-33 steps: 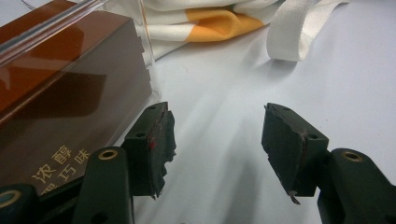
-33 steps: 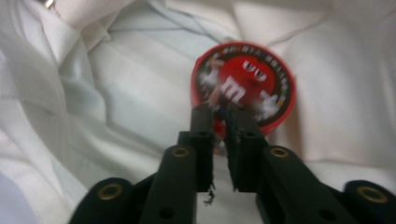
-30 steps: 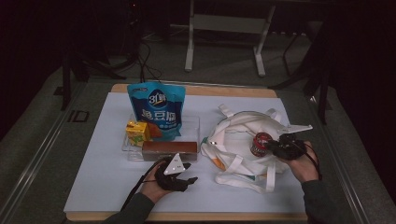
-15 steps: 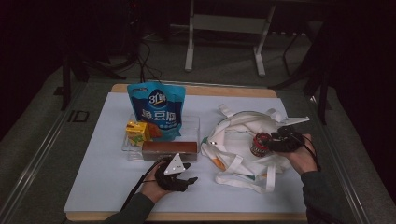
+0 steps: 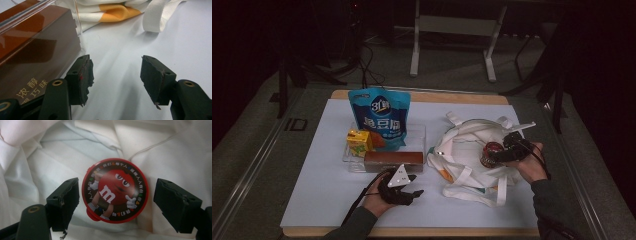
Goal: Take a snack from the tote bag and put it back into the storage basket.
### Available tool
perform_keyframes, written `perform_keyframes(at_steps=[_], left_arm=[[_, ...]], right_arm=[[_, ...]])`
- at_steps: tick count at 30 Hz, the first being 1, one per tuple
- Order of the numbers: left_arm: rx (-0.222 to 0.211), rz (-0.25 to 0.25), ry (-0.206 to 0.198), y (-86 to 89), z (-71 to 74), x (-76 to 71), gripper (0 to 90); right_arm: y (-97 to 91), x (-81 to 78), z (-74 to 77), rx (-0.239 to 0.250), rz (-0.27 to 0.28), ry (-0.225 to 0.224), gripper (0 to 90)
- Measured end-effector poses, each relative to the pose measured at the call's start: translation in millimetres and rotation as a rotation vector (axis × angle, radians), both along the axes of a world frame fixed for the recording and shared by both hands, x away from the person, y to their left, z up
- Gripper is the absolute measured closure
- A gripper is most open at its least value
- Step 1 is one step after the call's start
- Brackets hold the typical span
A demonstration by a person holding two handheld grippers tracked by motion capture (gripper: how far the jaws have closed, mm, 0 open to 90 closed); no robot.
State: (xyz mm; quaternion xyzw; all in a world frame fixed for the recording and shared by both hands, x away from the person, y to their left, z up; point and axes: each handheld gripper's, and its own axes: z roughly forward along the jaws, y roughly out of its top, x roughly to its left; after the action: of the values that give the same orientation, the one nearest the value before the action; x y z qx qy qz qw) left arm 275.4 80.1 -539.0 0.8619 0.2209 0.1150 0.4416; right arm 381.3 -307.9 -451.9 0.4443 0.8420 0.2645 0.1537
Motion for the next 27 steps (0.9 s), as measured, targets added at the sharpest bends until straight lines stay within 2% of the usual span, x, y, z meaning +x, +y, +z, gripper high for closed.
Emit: perform_keyframes(at_steps=[5, 7, 17, 21, 27], left_arm=[[0.0, -0.001, 0.001, 0.0, 0.0, 0.1, 41.6], [0.0, -0.001, 0.001, 0.1, 0.0, 0.1, 41.6], [0.001, -0.001, 0.002, 0.0, 0.0, 0.3, 41.6], [0.0, -0.001, 0.003, 0.1, 0.1, 0.4, 41.6], [0.0, -0.002, 0.002, 0.0, 0.0, 0.2, 41.6]], right_arm=[[1.5, 3.8, -5.4, -0.02, 0.019, 0.027, 20.7], [1.8, 4.5, -6.7, -0.027, 0.024, 0.041, 25.2], [6.4, 5.6, -7.7, -0.035, 0.015, 0.029, 25.4], [7.9, 8.9, -11.6, -0.054, 0.025, 0.049, 24.0], [8.1, 13.7, -17.7, -0.04, 0.023, 0.072, 24.2]])
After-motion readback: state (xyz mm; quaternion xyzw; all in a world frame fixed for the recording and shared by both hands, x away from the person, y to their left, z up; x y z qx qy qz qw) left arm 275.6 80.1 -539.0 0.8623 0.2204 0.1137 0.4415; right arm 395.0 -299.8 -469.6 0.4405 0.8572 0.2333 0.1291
